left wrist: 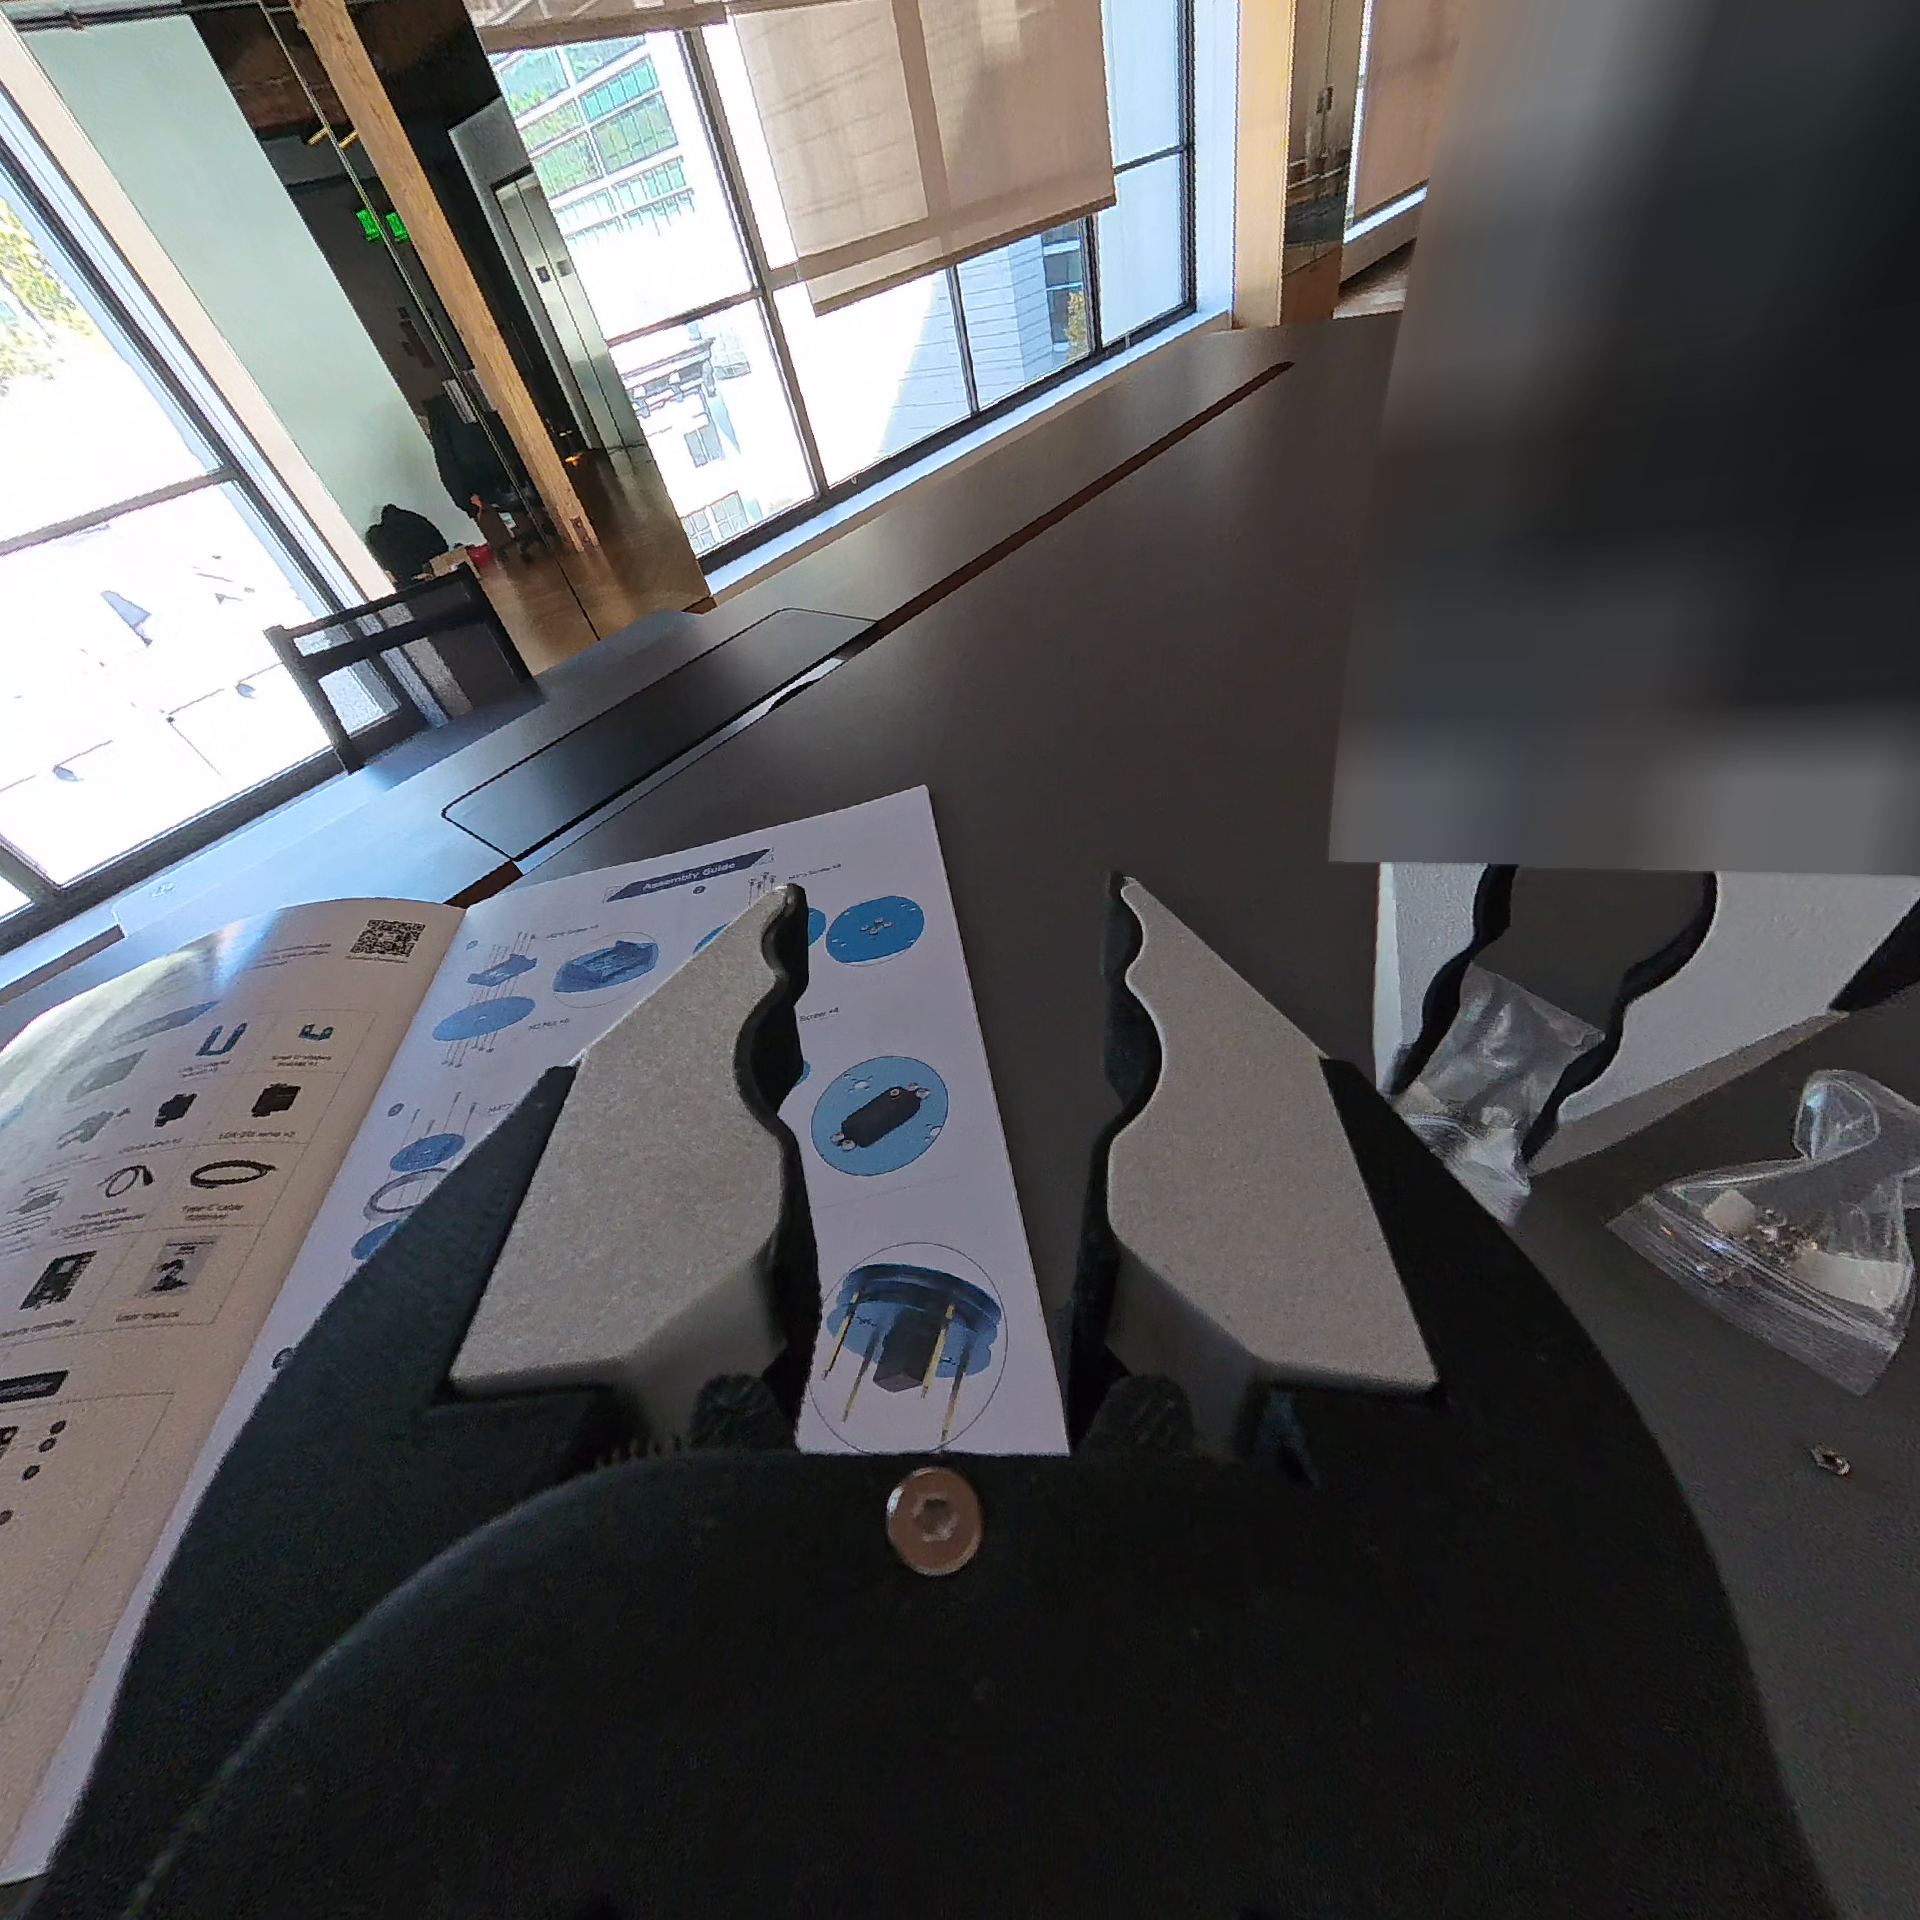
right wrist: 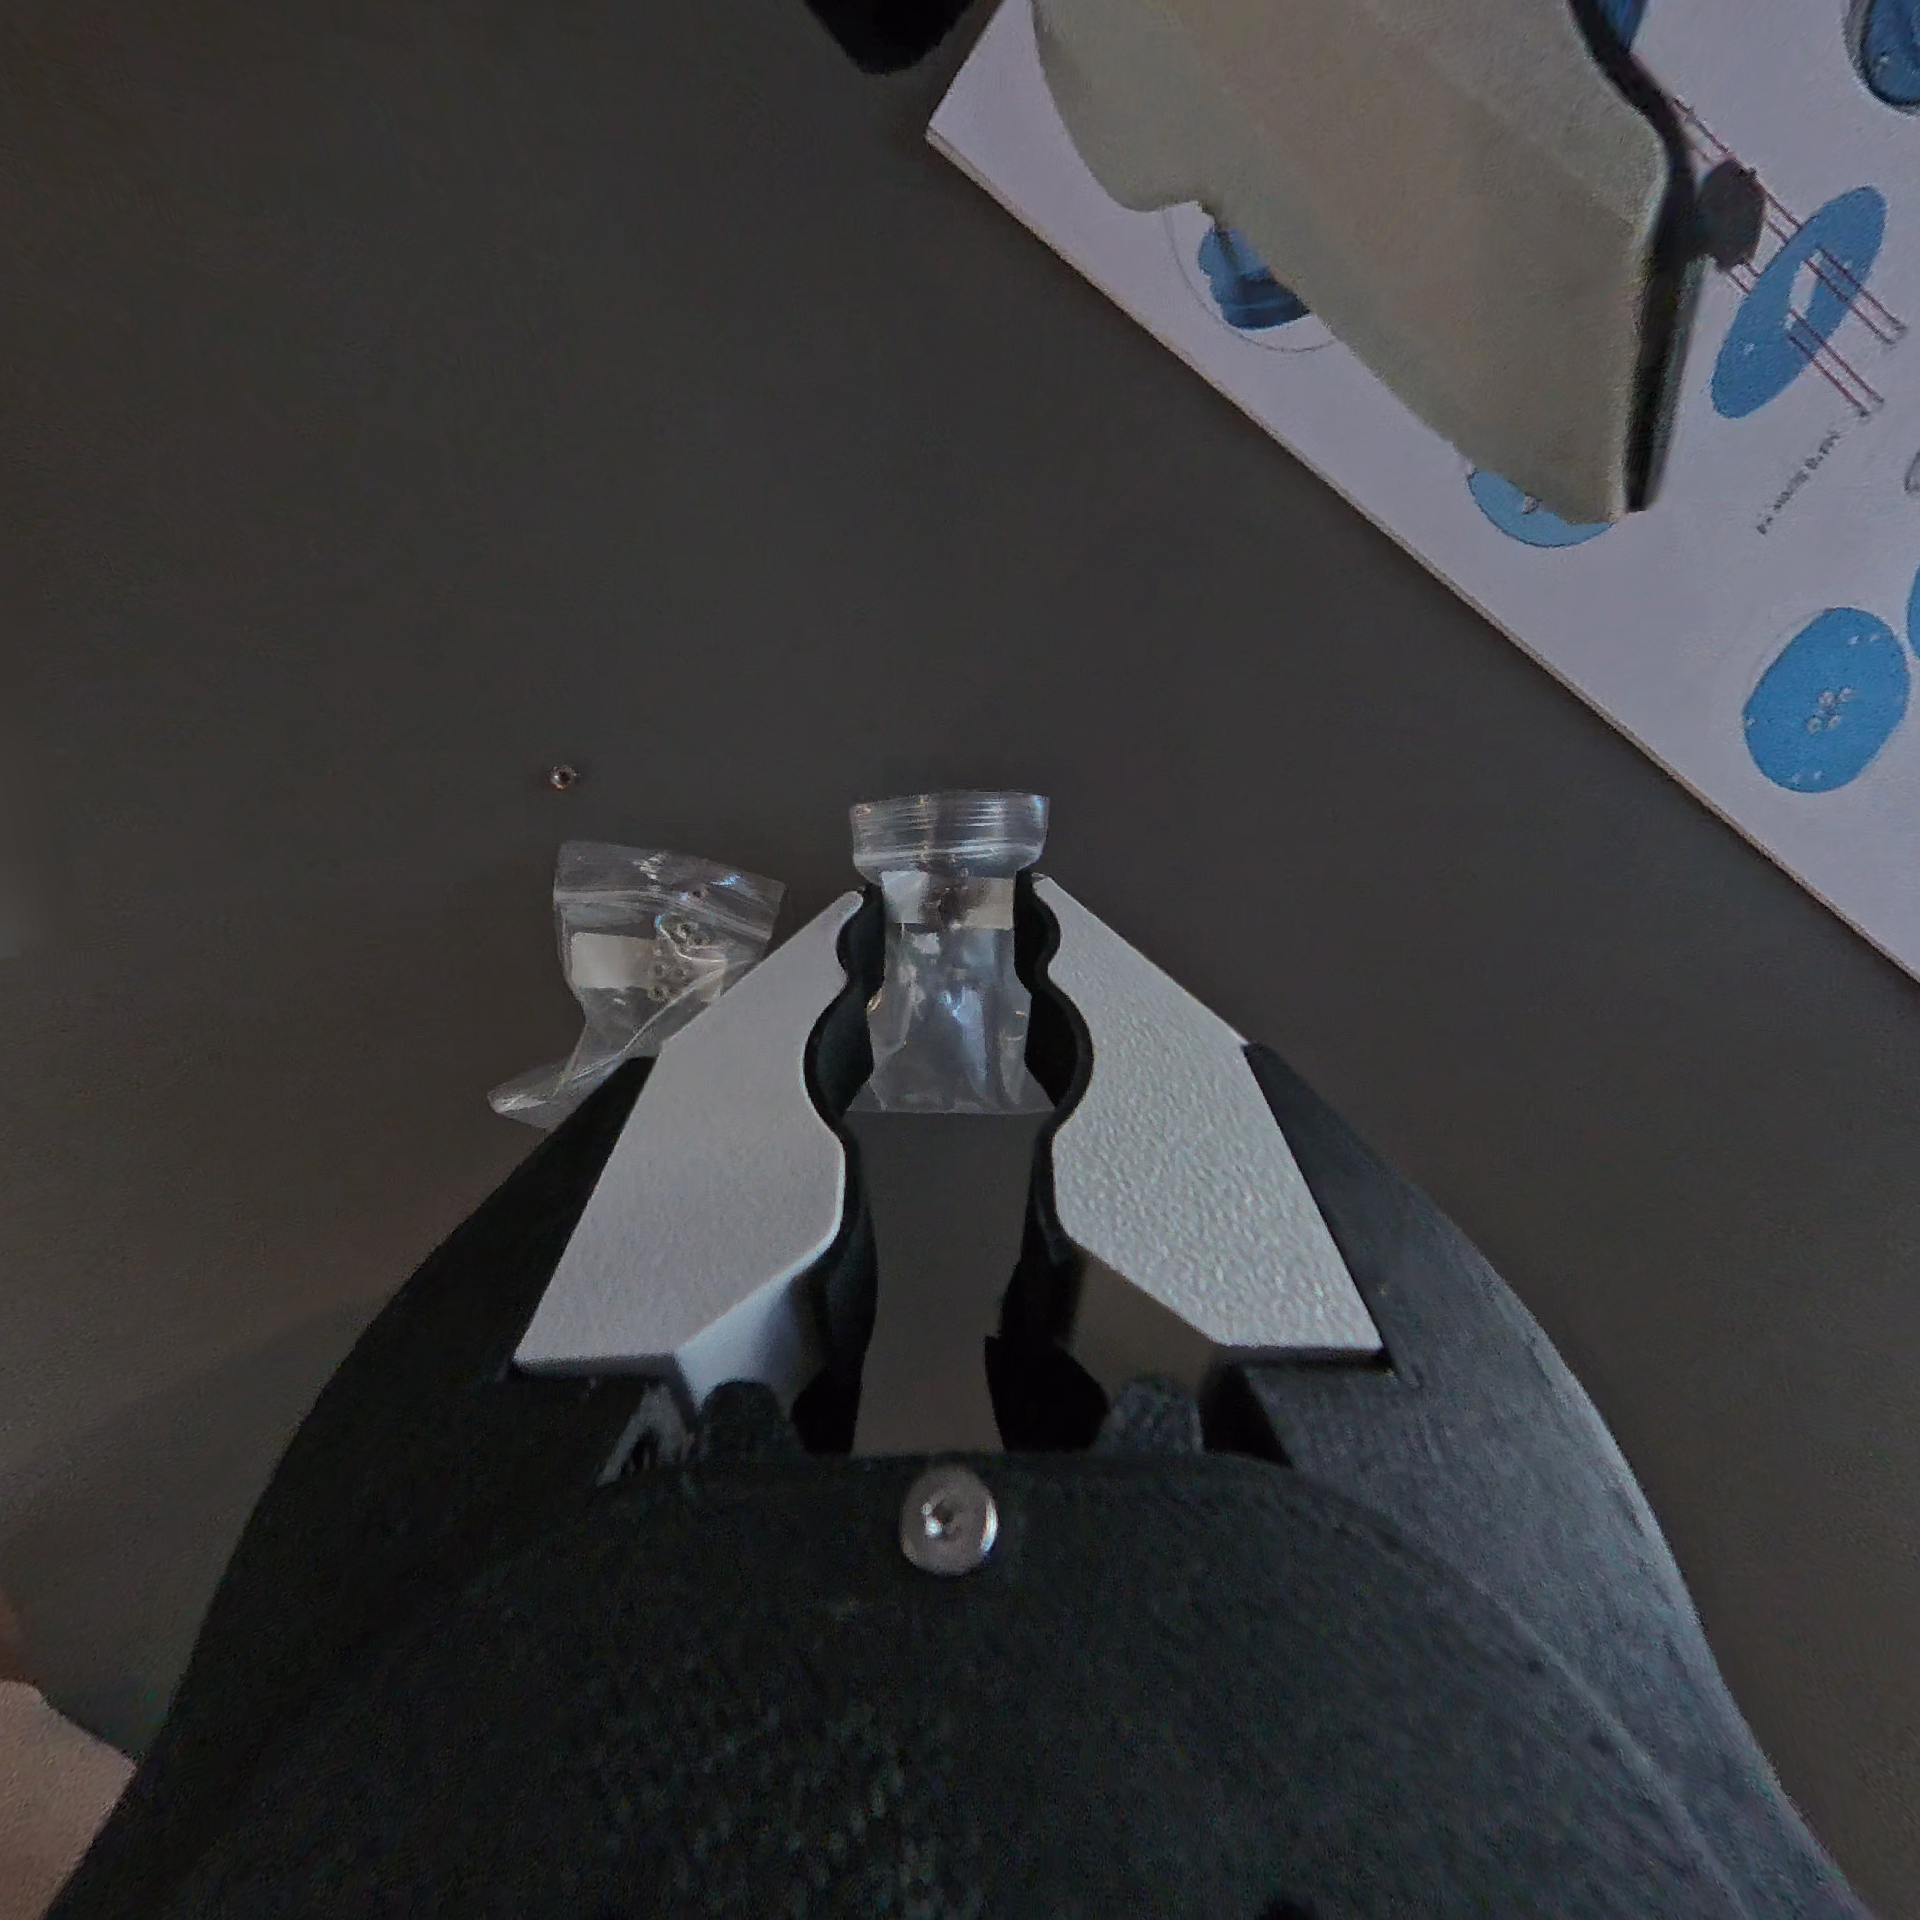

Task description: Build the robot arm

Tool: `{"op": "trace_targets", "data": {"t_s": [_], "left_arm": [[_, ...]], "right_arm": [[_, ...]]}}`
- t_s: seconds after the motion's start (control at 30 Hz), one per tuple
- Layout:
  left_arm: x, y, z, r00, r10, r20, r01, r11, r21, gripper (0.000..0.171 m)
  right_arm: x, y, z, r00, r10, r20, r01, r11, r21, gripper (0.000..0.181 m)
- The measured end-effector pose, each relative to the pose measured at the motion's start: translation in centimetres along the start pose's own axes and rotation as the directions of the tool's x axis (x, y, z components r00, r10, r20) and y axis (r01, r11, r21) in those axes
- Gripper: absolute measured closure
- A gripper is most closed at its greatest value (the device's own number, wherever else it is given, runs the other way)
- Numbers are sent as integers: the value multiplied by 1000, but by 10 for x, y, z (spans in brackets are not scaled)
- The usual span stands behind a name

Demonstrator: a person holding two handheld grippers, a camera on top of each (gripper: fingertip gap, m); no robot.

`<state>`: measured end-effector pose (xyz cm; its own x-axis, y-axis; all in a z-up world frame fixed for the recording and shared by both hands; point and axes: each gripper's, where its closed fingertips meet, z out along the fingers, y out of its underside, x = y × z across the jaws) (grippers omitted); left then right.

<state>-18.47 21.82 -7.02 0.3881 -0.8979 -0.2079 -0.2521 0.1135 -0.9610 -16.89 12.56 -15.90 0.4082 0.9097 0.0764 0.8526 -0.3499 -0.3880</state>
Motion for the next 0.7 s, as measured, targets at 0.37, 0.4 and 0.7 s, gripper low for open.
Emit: {"op": "trace_targets", "data": {"t_s": [0.37,0.4,0.7], "left_arm": [[-2,0,0,1000,-2,1,2,1000,0,116],[-2,0,0,1000,-4,1,4,1000,0,116],[-1,1,1,1000,3,-2,-3,1000,-6,117]], "right_arm": [[-1,-1,-1,1000,-14,7,15,999,-38,159],[-2,-1,-1,1000,-8,17,8,999,-35,159],[-4,0,-1,1000,-15,13,16,998,-63,159]]}}
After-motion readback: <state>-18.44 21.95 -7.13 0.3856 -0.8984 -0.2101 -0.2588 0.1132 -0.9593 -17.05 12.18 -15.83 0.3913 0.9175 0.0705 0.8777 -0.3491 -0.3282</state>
